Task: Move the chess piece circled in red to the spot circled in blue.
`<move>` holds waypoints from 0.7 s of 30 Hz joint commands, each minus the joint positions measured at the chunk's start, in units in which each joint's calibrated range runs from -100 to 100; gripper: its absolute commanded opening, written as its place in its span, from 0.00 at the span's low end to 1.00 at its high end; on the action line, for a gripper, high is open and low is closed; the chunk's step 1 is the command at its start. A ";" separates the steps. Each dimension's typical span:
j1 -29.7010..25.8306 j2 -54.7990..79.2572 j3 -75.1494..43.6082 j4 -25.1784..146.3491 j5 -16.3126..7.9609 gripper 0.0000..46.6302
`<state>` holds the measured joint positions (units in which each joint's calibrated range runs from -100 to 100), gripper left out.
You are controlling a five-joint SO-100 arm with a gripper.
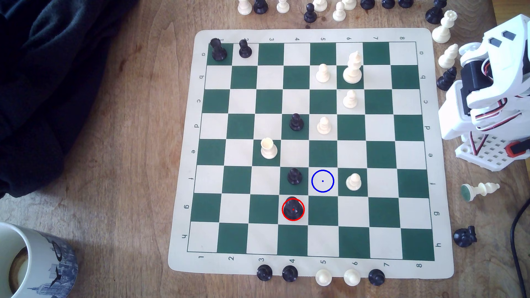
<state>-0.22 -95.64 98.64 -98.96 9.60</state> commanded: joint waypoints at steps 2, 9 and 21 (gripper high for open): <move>-2.79 -0.11 1.26 9.45 -7.37 0.02; -0.37 -0.11 0.36 30.41 -7.42 0.01; 3.55 -0.11 -9.80 84.71 -7.81 0.02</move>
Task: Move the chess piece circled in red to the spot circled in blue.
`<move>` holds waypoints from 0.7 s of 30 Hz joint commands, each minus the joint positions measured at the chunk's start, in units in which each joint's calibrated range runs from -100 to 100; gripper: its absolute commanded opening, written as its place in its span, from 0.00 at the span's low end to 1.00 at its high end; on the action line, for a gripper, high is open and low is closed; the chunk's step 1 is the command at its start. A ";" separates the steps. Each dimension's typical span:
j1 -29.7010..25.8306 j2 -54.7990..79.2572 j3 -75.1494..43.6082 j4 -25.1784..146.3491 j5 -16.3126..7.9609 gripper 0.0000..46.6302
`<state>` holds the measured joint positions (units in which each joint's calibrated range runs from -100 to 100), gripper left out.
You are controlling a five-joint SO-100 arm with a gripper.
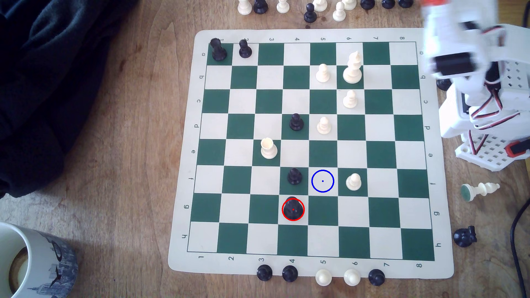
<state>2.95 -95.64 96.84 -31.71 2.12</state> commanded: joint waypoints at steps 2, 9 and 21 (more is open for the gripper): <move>0.37 -0.03 -10.35 26.06 -0.34 0.02; -0.56 11.69 -28.57 56.28 0.44 0.01; -15.35 45.81 -66.01 90.68 1.12 0.10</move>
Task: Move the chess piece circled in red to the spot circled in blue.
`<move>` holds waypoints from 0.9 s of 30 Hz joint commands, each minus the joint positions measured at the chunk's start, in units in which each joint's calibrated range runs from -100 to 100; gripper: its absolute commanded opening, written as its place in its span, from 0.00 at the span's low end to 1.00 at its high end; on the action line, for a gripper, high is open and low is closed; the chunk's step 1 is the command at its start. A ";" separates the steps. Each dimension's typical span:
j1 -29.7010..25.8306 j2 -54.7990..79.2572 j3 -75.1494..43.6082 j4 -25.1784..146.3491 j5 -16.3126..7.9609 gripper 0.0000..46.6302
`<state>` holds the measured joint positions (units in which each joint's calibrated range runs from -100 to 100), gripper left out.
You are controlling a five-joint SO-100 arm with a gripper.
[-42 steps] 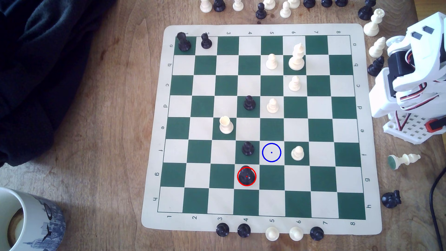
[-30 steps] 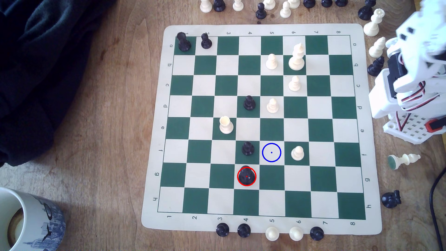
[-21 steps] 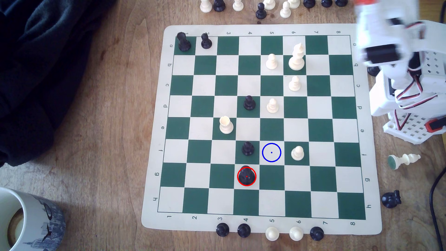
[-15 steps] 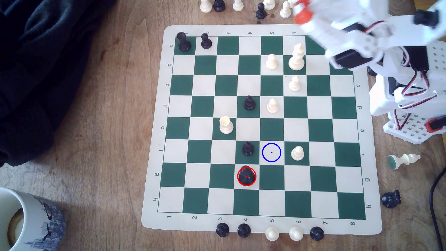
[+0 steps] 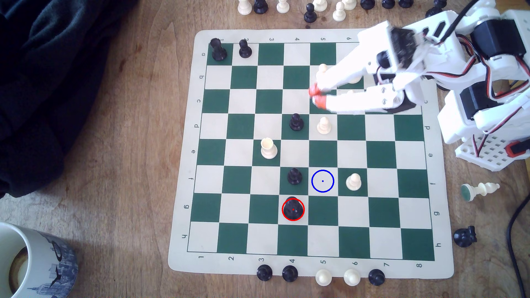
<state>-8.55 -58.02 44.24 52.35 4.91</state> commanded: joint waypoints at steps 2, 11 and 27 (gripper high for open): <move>-5.09 11.42 -15.59 7.68 -2.69 0.13; -9.71 24.07 -21.12 7.03 -7.81 0.25; -11.74 42.91 -22.48 4.08 -7.62 0.34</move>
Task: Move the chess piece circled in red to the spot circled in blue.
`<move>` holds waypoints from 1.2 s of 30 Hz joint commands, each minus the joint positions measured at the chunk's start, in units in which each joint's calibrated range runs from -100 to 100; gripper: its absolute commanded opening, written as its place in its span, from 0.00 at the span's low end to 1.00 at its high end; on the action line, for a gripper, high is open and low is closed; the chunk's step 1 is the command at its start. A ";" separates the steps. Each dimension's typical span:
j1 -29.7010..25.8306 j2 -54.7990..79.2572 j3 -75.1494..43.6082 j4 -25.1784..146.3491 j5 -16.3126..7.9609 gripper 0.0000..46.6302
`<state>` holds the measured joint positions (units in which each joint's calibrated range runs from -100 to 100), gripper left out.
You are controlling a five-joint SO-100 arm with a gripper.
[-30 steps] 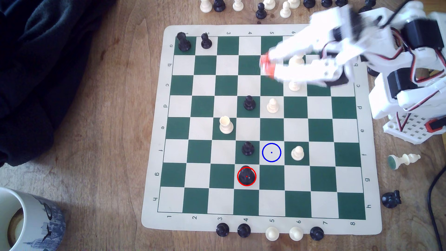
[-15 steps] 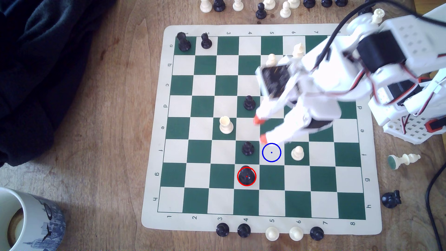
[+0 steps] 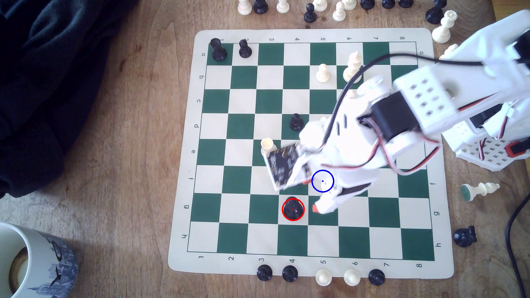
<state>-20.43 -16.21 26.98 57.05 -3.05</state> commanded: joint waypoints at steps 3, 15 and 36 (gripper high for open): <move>0.13 3.39 -4.76 -2.26 0.34 0.35; 0.83 9.85 -7.85 -7.17 0.44 0.36; -0.42 11.54 -8.39 -10.12 0.34 0.32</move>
<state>-20.65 -4.23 23.45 47.65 -2.56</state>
